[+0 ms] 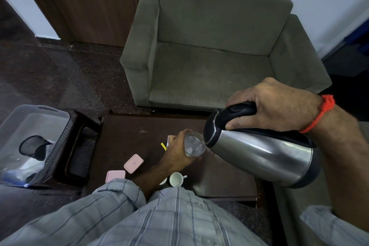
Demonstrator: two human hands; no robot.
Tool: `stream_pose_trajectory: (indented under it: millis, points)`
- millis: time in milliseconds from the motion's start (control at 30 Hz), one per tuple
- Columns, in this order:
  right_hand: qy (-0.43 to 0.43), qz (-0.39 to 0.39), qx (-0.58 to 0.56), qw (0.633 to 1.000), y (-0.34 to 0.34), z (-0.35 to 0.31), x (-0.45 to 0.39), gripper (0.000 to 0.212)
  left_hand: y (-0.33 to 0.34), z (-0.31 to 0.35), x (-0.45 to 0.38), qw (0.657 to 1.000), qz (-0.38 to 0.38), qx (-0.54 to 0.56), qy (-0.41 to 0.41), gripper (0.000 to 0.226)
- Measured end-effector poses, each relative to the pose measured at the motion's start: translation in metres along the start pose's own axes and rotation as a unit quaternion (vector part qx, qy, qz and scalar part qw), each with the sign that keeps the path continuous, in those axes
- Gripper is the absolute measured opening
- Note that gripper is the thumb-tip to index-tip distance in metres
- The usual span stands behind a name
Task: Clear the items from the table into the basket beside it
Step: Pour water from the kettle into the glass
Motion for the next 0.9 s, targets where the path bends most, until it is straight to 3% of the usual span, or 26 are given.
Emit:
stream_pose_trajectory:
  millis: [300, 533, 900]
  points:
    - [0.0, -0.004, 0.002, 1.0, 0.0005, 0.0007, -0.0009, 0.046, 0.0002, 0.0026, 0.0019, 1.0, -0.008, -0.003, 0.005, 0.099]
    - [0.0, -0.001, -0.002, 1.0, 0.0005, 0.0013, -0.0021, 0.033, 0.0005, 0.0035, 0.0004, 1.0, -0.005, -0.005, -0.004, 0.099]
    - [0.001, -0.009, -0.013, 1.0, 0.0009, 0.0043, -0.0029, 0.036, 0.0003, 0.0035, -0.0003, 1.0, -0.013, -0.006, -0.002, 0.102]
Point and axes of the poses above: each hand's wrist, its own x-axis away from the middle knuckle, its own y-axis out of the palm, z = x × y, the point moved 5 cm from there along -x, towards the middle knuckle, and after that the axes turned 14 degrees about x, right-handed, at the moved point
